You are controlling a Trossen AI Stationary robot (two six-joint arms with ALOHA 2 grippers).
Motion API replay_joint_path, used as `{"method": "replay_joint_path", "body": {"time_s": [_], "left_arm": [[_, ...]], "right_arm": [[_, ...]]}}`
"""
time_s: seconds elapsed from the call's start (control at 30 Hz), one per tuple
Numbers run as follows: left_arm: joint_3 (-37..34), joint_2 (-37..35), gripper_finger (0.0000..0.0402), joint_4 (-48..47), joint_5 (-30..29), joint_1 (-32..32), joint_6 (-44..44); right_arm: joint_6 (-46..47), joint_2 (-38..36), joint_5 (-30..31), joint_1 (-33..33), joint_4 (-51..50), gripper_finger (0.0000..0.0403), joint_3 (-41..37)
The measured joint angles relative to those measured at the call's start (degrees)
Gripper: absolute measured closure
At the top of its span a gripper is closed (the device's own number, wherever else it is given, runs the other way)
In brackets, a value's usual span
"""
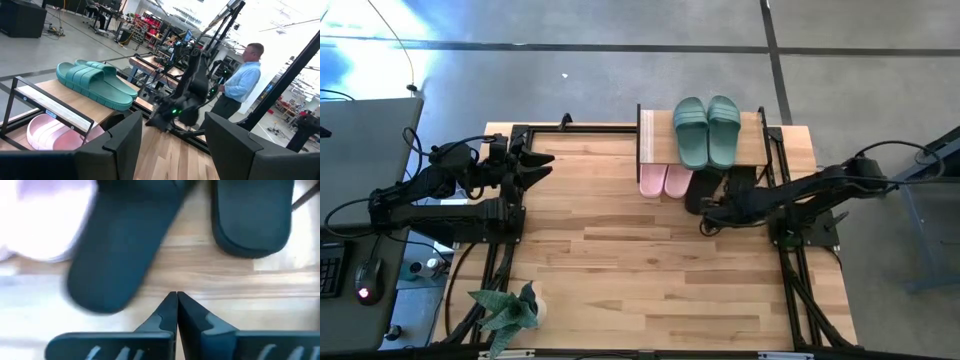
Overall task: Pick and place slides into the shelf
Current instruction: Adjust the left black slide under the shelf
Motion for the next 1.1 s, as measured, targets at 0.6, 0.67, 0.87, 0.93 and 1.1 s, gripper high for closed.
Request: {"method": "replay_joint_path", "body": {"time_s": [0.6,0.67,0.87,0.93,1.1], "left_arm": [[0.0,0.0,0.0204,0.0,0.0,0.0,0.0],[0.0,0.0,0.0204,0.0,0.0,0.0,0.0],[0.0,0.0,0.0204,0.0,0.0,0.0,0.0],[0.0,0.0,0.0204,0.0,0.0,0.0,0.0],[0.0,0.0,0.0204,0.0,0.0,0.0,0.0]], "right_arm": [[-32.6,-1.0,-15.4,1.3,41.0,0.0403,-4.4],[-30.4,-1.0,-14.0,1.7,44.8,0.0403,-7.5],[-20.9,-1.0,2.2,3.5,28.5,0.0403,-6.4],[-21.8,-1.0,1.6,3.0,24.2,0.0403,-4.8],[-25.7,1.6,0.2,1.6,22.7,0.0403,-1.9]]}}
